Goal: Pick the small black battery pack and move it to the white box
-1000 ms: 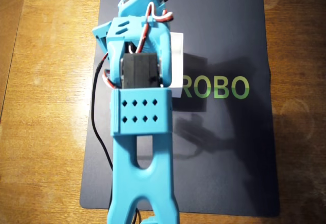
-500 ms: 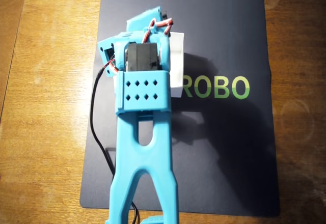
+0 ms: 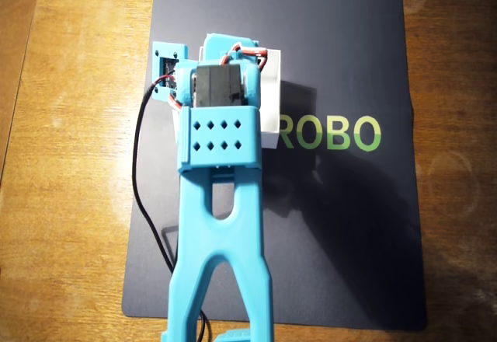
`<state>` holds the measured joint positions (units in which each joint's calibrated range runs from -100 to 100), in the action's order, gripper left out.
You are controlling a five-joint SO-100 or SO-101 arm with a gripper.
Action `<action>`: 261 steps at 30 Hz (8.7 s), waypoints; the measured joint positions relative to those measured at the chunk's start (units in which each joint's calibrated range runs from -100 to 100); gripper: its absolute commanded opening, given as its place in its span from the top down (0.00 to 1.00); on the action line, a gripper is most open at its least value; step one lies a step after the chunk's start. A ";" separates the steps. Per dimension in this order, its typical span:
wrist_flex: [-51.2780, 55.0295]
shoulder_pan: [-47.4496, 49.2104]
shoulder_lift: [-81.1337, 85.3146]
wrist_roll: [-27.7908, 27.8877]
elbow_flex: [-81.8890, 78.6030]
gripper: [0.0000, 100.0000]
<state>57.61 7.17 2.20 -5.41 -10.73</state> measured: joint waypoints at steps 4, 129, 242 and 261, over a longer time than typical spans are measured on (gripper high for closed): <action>0.09 0.00 -2.29 0.00 0.00 0.90; 15.96 -3.46 90.34 11.40 -70.09 0.87; 16.66 -11.25 96.53 5.57 -80.73 1.00; 16.66 -11.25 96.53 5.57 -80.73 1.00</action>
<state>74.27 -4.08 98.73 0.16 -91.45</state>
